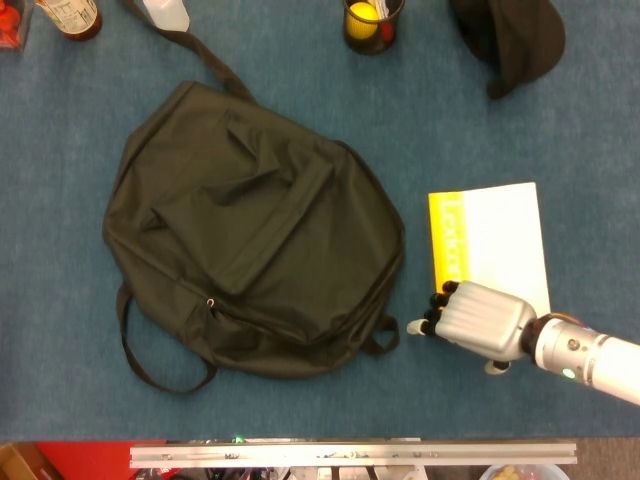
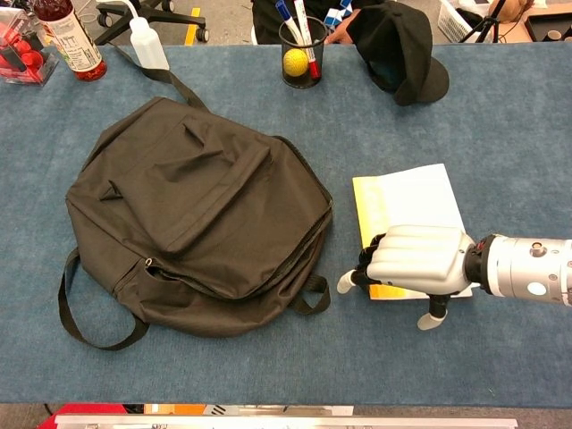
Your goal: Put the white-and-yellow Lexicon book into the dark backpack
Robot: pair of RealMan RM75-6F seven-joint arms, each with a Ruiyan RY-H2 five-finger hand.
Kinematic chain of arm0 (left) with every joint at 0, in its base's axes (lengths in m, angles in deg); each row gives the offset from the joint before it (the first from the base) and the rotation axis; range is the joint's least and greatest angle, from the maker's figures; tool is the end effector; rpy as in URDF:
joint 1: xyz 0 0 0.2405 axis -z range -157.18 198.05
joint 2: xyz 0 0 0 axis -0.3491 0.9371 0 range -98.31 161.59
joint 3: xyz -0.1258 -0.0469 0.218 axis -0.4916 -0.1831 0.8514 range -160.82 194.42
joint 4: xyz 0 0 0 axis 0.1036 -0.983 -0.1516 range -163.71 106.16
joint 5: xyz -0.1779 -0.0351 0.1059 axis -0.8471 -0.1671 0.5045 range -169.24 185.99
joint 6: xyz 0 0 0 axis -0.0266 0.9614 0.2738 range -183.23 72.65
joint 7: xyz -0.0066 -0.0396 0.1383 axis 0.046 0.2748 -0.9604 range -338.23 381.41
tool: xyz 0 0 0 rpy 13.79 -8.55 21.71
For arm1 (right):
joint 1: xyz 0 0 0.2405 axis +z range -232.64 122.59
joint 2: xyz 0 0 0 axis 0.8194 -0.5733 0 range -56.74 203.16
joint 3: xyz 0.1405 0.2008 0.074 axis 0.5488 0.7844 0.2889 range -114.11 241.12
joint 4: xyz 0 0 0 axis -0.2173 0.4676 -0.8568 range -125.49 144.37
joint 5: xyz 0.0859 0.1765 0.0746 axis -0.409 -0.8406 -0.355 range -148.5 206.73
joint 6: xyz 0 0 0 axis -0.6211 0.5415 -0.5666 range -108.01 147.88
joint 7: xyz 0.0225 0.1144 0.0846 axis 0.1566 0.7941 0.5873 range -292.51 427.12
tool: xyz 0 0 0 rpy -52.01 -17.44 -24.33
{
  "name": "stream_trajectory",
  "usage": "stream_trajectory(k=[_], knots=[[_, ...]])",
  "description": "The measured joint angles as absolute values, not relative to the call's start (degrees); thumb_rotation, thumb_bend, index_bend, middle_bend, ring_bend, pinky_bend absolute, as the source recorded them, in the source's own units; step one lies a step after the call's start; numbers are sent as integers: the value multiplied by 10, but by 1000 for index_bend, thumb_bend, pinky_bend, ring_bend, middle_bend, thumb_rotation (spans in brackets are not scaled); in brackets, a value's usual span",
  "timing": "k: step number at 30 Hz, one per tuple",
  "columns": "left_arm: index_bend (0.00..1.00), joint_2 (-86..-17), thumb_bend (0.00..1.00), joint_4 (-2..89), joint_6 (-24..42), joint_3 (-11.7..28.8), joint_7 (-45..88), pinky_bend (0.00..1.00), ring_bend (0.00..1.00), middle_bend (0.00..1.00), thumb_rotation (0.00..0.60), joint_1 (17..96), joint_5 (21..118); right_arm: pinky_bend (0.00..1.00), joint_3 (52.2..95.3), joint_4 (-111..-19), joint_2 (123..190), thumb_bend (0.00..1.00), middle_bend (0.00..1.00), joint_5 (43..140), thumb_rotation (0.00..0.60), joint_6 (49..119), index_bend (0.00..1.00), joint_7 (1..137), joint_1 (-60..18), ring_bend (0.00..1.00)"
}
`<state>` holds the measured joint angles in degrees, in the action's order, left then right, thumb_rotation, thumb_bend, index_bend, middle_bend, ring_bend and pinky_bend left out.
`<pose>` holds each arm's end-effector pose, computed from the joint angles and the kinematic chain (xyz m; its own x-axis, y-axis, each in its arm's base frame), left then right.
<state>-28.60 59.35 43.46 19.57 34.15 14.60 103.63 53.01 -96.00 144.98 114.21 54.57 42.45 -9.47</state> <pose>-0.3249 0.0999 0.1949 0.3192 -0.0487 0.9465 0.9472 -0.0171 -0.3203 -0.1726 -0.2077 -0.0163 0.8568 -0.3754 0.3535 -0.4705 -0.8497 0.2382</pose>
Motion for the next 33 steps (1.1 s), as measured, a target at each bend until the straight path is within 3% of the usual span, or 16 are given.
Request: stream_trajectory(k=[18,28,33], knots=[[320,-289,272,594,427,199,343,263,297,298,600,152,1047,247,496,-931,1342,4,353,1107,600,597,197,427,-142,231],[320,-285,272,608,423,200,335,263,296,298,600,156,1053,247,545,-907,1301,2,354,1063,600,639,197,500,-160,230],[320,-282,272,614,420,202,332,263,297,298,600,158,1056,221,569,-901,1293,0,304,999,600,616,197,505,-144,179]])
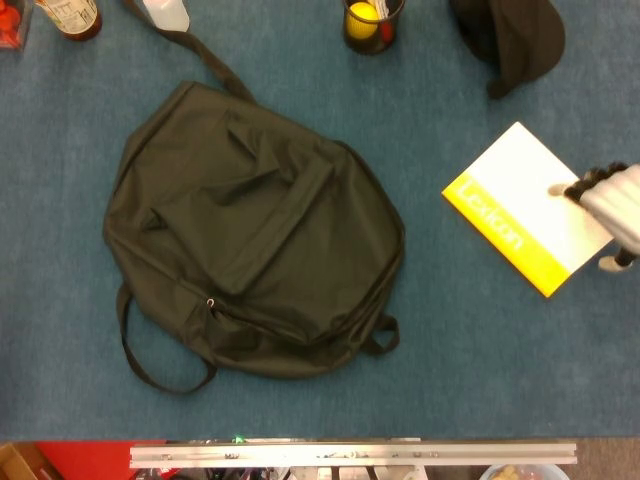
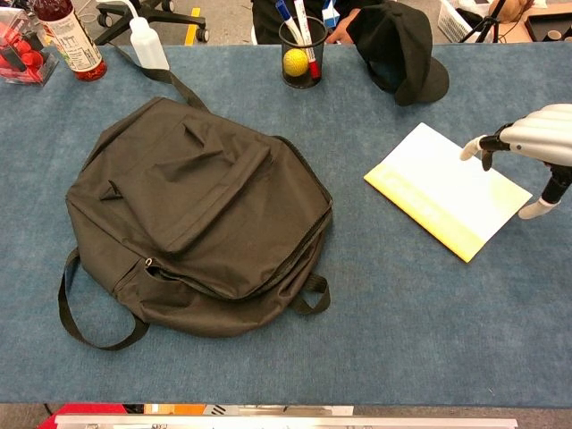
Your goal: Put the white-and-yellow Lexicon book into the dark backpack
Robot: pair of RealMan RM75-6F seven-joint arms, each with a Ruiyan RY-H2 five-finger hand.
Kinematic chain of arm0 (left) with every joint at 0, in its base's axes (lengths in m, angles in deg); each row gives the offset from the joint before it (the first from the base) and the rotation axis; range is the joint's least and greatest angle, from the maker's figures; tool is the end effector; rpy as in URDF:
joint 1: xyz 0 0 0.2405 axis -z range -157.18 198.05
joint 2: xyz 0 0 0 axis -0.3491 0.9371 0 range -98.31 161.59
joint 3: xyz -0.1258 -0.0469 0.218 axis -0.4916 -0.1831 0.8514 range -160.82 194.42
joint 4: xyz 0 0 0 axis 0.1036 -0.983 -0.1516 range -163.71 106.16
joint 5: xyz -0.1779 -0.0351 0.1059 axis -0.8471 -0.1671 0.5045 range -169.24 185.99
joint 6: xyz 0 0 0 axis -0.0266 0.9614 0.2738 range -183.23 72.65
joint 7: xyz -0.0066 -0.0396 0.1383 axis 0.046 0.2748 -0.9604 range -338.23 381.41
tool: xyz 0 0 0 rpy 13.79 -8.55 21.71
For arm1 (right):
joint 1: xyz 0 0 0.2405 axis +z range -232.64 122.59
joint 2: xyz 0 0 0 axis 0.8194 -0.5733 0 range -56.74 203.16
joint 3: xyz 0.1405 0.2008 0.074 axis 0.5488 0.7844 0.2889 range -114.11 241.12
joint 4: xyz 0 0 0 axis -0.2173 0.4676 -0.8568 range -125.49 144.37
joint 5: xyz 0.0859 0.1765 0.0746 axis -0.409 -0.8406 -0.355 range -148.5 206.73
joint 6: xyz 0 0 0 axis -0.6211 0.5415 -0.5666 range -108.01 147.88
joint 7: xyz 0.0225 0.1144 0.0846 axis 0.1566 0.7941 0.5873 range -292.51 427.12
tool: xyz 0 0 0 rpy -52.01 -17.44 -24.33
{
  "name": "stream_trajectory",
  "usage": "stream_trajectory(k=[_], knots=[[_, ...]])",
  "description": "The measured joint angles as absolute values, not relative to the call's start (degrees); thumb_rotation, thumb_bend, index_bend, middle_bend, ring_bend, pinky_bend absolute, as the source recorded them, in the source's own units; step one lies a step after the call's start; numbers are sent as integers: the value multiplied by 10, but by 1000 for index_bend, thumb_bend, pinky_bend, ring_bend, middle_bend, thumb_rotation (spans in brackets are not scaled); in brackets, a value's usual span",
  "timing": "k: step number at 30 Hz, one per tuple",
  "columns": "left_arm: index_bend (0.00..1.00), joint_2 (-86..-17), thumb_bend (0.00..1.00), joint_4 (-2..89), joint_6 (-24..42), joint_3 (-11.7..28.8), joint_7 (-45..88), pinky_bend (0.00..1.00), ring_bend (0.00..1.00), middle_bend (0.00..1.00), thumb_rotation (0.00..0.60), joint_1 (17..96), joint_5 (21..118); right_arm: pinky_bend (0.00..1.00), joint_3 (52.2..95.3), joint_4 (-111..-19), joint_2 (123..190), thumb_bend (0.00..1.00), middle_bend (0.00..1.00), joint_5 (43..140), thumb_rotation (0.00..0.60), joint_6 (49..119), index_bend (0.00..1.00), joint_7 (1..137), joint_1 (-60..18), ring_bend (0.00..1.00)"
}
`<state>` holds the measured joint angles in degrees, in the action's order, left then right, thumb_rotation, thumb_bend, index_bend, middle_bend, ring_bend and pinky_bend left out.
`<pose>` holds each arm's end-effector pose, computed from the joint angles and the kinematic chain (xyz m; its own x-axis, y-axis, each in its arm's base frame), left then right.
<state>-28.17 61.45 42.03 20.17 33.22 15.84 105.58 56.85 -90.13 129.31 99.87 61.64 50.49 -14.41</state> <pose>-0.3149 0.1053 0.1874 0.3028 -0.0171 0.9529 0.9510 -0.0601 -0.3033 -0.2516 -0.2855 0.1000 0.7313 -0.4774 0.4872 -0.6789 -0.4402 0.5876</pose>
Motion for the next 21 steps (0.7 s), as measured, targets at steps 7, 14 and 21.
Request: stream_trajectory(k=[7,14,21], knots=[[320,-284,272,617,416,202,328,262,296,298,600,158,1051,194,581,-884,1310,0,250,852,600,560,170,445,-84,147],[320,-282,272,612,414,200,337,263,297,298,600,159,1042,194,577,-845,1364,0,246,719,600,560,169,377,-29,146],[320,-282,272,612,406,198,333,263,296,298,600,162,1036,194,561,-791,1415,0,244,637,600,564,166,347,7,146]])
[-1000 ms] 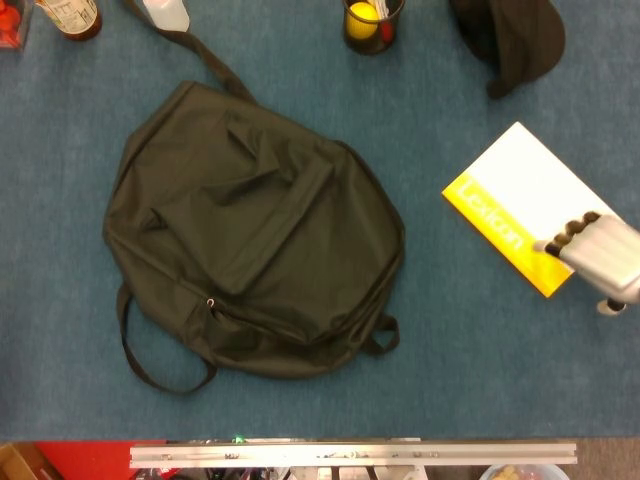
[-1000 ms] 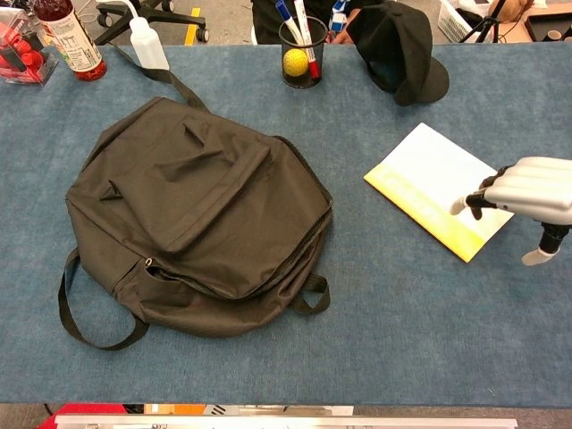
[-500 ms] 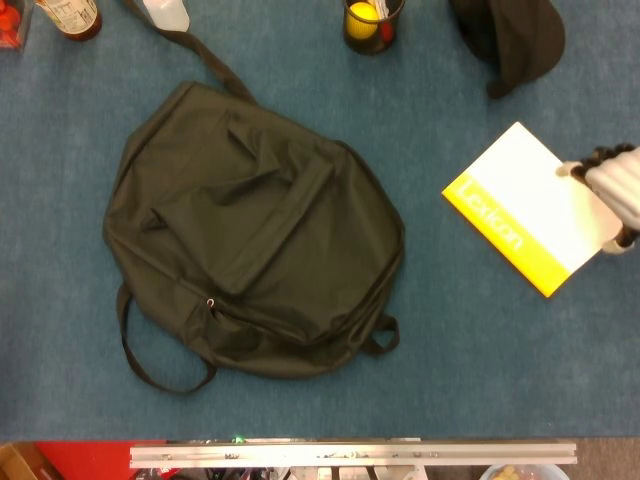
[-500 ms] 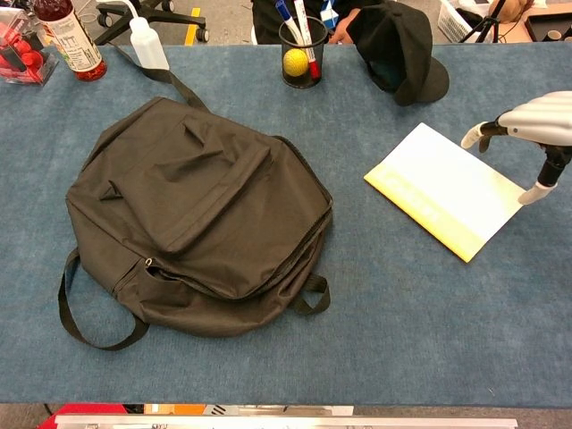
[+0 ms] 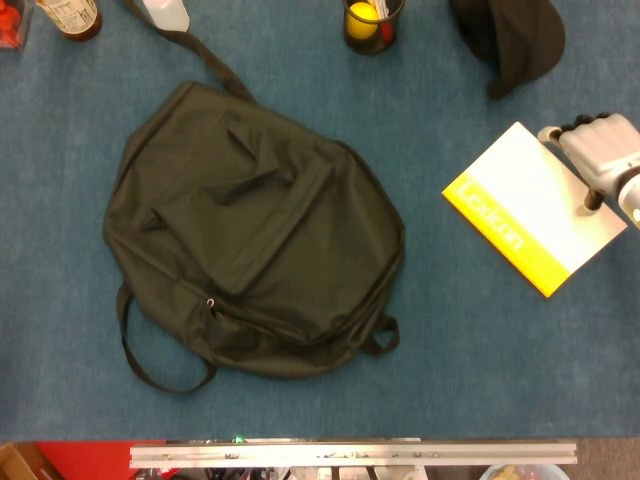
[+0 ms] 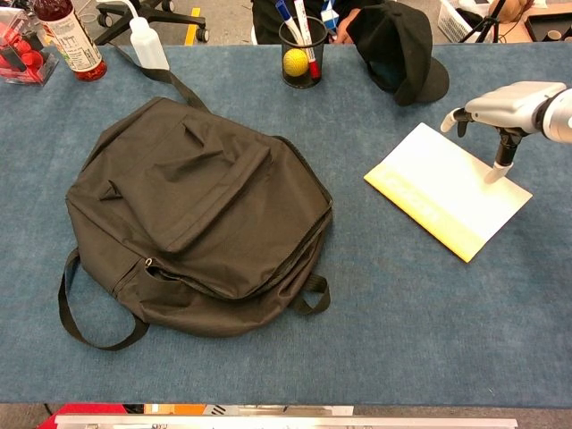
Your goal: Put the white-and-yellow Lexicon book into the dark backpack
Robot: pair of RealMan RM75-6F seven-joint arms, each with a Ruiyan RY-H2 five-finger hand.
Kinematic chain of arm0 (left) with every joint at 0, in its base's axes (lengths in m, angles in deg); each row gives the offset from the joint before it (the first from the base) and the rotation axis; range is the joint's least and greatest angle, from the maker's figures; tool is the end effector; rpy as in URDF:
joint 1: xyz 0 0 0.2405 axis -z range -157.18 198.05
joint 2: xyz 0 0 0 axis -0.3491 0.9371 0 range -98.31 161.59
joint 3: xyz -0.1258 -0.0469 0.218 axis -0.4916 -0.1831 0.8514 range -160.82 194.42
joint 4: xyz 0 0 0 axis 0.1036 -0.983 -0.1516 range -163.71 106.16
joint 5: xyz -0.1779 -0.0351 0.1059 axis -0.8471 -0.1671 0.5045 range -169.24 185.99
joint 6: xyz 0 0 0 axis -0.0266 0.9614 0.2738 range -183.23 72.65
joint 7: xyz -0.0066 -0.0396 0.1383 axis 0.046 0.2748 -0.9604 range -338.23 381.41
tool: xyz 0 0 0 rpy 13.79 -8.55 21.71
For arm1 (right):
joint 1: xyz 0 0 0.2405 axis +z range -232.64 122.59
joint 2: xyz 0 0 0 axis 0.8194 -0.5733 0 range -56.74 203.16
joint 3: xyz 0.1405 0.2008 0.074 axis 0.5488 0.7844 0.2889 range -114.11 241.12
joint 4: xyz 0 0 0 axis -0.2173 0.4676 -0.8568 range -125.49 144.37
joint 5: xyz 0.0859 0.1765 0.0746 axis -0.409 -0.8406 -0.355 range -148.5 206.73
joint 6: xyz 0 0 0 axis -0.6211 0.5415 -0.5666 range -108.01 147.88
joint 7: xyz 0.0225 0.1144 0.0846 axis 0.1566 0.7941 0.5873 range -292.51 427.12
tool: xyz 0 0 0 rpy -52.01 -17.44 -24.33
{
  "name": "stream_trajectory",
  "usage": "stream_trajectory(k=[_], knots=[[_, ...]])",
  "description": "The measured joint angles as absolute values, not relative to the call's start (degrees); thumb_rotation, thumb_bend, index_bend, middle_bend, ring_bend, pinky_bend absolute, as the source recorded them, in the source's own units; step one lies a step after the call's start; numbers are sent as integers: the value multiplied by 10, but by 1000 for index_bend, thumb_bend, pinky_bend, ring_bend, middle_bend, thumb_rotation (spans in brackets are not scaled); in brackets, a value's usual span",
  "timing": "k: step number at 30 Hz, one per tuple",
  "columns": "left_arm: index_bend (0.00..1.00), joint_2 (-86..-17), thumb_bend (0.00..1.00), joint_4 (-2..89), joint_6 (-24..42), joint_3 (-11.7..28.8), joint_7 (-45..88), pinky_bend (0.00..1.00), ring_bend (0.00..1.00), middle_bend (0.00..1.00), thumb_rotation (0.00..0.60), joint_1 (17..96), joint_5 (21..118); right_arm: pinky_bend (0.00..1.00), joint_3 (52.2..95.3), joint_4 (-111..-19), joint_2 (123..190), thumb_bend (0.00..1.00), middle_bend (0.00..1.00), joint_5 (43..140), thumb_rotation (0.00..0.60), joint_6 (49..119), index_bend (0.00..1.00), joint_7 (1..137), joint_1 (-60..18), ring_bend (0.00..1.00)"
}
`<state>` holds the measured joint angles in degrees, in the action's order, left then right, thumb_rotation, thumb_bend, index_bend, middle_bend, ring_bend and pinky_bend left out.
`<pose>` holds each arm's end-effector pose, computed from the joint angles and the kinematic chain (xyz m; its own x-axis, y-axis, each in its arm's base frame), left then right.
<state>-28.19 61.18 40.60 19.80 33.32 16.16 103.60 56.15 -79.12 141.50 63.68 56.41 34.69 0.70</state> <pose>-0.3209 0.1086 0.1878 0.3102 -0.0074 0.9506 0.9502 -0.0285 -0.3103 -0.2378 -0.3608 0.0600 0.6897 -0.5616 0.4571 -0.6808 -0.2879 0.6735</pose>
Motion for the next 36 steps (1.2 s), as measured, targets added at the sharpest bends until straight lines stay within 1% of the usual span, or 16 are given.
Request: stream_trajectory(k=[6,16,25,33,36], knots=[[320,-280,272,618,408,197,332,263,297,298,600,160,1032,194,565,-773,1433,0,243,643,600,554,166,361,15,146],[320,-278,272,618,419,197,330,262,296,298,600,152,1030,191,589,-786,1445,0,243,746,600,535,166,411,13,146],[320,-277,272,615,424,196,330,263,297,297,600,148,1028,191,597,-816,1455,0,244,799,600,524,166,434,16,146],[320,-277,272,613,425,195,330,262,297,297,600,148,1031,190,597,-857,1444,0,243,856,600,536,166,449,9,146],[320,-277,272,611,426,195,333,262,297,297,600,147,1031,160,601,-859,1442,0,234,867,600,558,166,456,1,128]])
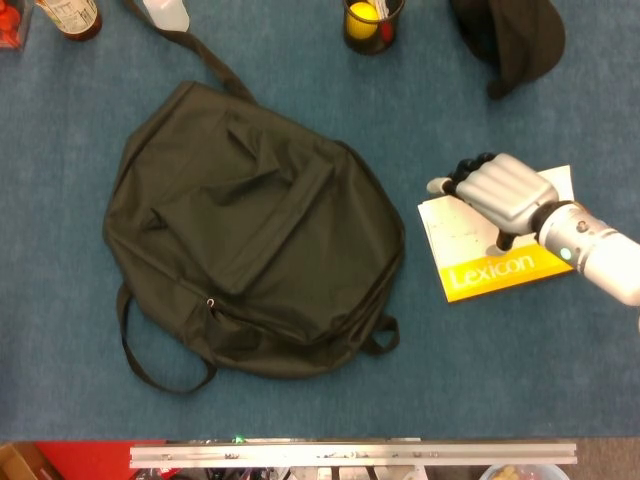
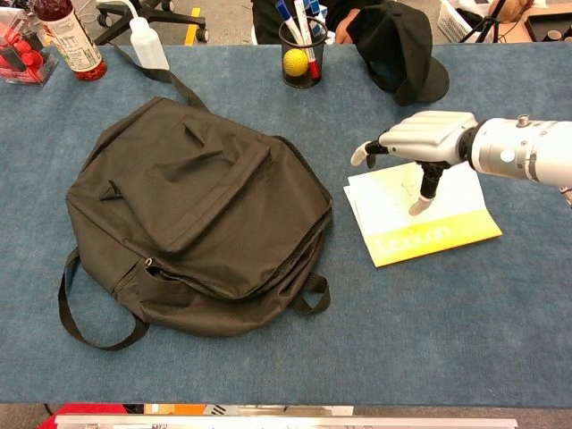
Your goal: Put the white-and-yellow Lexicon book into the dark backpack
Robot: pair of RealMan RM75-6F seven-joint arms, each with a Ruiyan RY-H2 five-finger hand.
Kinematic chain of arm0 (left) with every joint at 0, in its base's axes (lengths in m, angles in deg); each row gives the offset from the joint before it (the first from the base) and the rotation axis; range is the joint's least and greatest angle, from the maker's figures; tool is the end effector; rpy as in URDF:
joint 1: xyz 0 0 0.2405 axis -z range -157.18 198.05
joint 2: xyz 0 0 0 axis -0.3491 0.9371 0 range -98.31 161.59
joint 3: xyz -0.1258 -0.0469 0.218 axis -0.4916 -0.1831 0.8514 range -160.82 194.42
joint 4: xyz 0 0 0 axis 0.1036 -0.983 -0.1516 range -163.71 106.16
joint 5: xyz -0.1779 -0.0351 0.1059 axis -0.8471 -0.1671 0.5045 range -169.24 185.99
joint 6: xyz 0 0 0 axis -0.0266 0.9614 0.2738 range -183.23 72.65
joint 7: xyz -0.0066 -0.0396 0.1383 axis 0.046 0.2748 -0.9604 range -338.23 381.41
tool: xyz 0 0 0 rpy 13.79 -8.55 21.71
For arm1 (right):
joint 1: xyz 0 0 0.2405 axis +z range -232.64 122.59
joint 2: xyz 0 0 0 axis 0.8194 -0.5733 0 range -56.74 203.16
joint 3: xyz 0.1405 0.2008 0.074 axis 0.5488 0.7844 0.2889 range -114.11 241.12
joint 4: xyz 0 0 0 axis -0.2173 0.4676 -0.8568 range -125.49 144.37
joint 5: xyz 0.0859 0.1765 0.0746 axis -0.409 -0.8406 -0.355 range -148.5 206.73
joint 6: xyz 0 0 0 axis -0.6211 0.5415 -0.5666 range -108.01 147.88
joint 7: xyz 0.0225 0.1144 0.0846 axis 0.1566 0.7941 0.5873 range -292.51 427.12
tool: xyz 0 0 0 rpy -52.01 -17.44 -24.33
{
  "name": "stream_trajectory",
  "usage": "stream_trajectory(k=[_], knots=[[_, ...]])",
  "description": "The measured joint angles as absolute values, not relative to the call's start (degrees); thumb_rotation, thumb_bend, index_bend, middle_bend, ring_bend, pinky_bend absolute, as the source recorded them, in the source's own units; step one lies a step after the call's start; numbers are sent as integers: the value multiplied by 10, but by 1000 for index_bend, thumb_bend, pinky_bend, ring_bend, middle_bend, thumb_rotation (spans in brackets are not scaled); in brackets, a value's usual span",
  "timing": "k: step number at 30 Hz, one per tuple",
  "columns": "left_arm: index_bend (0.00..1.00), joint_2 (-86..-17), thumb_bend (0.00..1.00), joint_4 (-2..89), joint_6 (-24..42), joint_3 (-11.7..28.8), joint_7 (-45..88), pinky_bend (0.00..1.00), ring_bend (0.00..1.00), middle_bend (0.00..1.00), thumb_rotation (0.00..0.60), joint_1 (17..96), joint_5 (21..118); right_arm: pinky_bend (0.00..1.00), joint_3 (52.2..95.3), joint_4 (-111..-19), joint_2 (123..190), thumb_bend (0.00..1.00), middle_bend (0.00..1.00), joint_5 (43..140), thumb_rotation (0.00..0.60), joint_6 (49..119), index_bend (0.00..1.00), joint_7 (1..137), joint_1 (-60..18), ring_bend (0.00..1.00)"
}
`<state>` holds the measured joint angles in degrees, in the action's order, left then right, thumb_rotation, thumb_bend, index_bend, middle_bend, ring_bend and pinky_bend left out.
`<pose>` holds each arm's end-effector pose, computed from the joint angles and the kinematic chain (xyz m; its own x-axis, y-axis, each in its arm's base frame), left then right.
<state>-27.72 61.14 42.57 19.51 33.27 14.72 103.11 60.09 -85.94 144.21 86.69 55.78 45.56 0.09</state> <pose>-0.3223 0.1014 0.1958 0.3205 -0.0390 0.9465 0.9471 -0.0046 -0.3209 -0.1661 -0.3282 0.0134 0.7223 -0.4755 0.5022 -0.6875 -0.5723 0.4470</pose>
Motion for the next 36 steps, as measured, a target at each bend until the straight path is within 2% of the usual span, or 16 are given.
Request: stream_trajectory(k=[3,8,17,21,25,36], knots=[[320,-278,272,609,426,195,335,262,296,297,600,147,1031,134,606,-861,1441,0,224,884,600,595,166,460,-14,92],[320,-278,272,606,425,195,337,262,297,297,600,148,1033,129,602,-883,1420,0,222,936,600,651,166,464,-47,87],[320,-284,272,600,416,196,342,262,296,297,600,154,1037,134,556,-947,1353,0,230,1043,600,694,166,470,-104,87],[320,-288,272,598,410,197,344,262,296,297,600,157,1038,135,527,-955,1335,0,231,1073,600,701,166,461,-132,87],[320,-289,272,595,407,198,348,262,296,297,600,160,1041,135,516,-939,1344,0,231,1076,600,696,166,432,-146,87],[320,-291,272,591,410,200,357,262,296,297,600,157,1038,136,522,-882,1393,0,230,1043,600,669,166,384,-163,87]])
